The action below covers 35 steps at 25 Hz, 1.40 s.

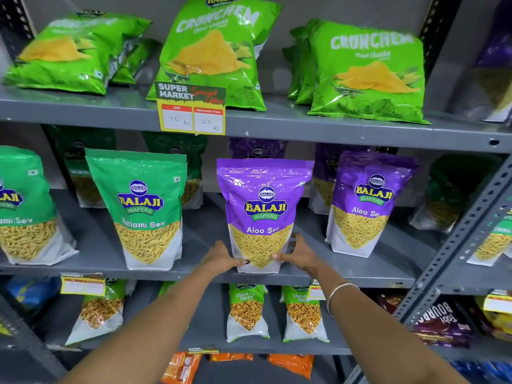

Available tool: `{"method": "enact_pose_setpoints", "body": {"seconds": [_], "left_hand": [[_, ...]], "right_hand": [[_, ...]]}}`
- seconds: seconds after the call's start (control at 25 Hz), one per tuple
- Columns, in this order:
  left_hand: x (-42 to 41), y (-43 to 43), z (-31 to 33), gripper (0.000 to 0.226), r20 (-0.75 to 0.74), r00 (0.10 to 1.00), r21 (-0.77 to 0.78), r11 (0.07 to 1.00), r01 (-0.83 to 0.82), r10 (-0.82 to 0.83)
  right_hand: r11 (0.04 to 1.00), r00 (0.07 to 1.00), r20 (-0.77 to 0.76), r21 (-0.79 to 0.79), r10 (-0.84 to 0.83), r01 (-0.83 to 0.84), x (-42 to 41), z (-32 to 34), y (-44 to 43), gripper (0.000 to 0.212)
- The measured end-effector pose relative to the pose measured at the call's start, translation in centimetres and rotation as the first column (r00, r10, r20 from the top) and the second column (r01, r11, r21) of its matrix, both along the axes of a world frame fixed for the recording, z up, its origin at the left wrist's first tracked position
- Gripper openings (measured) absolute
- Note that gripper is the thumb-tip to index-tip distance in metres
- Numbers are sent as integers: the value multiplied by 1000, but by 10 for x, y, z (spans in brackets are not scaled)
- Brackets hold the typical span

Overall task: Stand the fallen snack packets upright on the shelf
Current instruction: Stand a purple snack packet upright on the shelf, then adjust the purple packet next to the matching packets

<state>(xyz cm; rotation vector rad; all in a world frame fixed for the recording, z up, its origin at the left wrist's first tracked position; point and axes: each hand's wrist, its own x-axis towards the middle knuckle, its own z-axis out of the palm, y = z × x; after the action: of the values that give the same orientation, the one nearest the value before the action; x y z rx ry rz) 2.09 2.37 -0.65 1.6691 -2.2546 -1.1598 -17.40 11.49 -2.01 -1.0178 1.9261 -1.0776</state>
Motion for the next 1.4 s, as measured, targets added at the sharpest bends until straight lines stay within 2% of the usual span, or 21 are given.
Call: {"method": "enact_pose_setpoints", "body": {"seconds": [0.08, 0.12, 0.16, 0.24, 0.32, 0.4, 0.48, 0.56, 0.6, 0.72, 0.76, 0.84, 0.92, 1.0, 1.08, 1.16, 1.24, 1.32, 1.4], "left_hand": [[-3, 3, 12, 47, 201, 969, 256, 962, 89, -143], [-8, 6, 18, 42, 274, 927, 408, 904, 128, -255], [-16, 11, 24, 40, 299, 883, 518, 838, 168, -362], [-40, 23, 29, 38, 228, 836, 598, 749, 284, -499], [-76, 38, 25, 28, 47, 866, 536, 745, 398, -497], [-112, 51, 18, 25, -152, 909, 396, 819, 416, -389], [-150, 56, 8, 34, -258, 926, 243, 910, 337, -274], [-186, 57, 0, 44, -294, 939, 132, 965, 227, -181], [-202, 57, -2, 57, -303, 942, 89, 979, 182, -147], [-245, 60, -3, 86, -371, 927, 28, 997, 72, -56], [-255, 60, -4, 89, -419, 908, 44, 998, 44, -21], [-270, 61, -5, 89, -496, 868, 80, 997, 18, 25], [-279, 66, -7, 81, -555, 830, 101, 995, -6, 61], [-281, 76, -4, 70, -572, 815, 96, 994, -50, 97], [-278, 85, -4, 54, -562, 819, 101, 992, -73, 118], [-271, 93, -7, 44, -515, 847, 95, 991, -97, 132], [-263, 102, -11, 49, -469, 872, 63, 990, -129, 143], [-258, 114, -9, 53, -432, 892, 6, 990, -143, 131], [-255, 126, -6, 50, -428, 896, -23, 989, -144, 120]], "right_hand": [[998, 997, -57, 25, -47, 49, -7, 6, 10, 93], [996, 993, -91, 34, -79, 82, -14, 8, 17, 91], [992, 986, -130, 45, -108, 114, -21, 9, 24, 87], [982, 967, -202, 72, -157, 175, -40, 16, 43, 78], [962, 947, -232, 107, -221, 251, -66, 21, 64, 76], [943, 927, -239, 101, -287, 318, -100, 25, 85, 71], [930, 910, -239, 63, -339, 363, -138, 27, 99, 62], [935, 916, -220, 48, -335, 353, -181, 23, 105, 42], [948, 935, -196, 54, -297, 313, -203, 17, 103, 31], [986, 986, -27, 36, -163, 164, -242, 11, 89, 53], [993, 992, 32, 6, -121, 121, -245, 11, 84, 56], [991, 993, 118, -126, -24, 39, -239, 14, 80, 43], [980, 980, 193, -200, 46, -6, -236, 17, 81, 41], [975, 970, 239, -223, 44, 11, -246, 6, 78, 44], [981, 974, 223, -192, 24, 20, -255, -4, 82, 48], [985, 983, 183, -171, 32, -1, -256, -5, 91, 74], [986, 984, 161, -160, 69, -43, -256, -9, 99, 95], [991, 986, 151, -127, 69, -50, -250, 0, 112, 93], [993, 986, 139, -88, 94, -82, -244, 8, 124, 81]]}}
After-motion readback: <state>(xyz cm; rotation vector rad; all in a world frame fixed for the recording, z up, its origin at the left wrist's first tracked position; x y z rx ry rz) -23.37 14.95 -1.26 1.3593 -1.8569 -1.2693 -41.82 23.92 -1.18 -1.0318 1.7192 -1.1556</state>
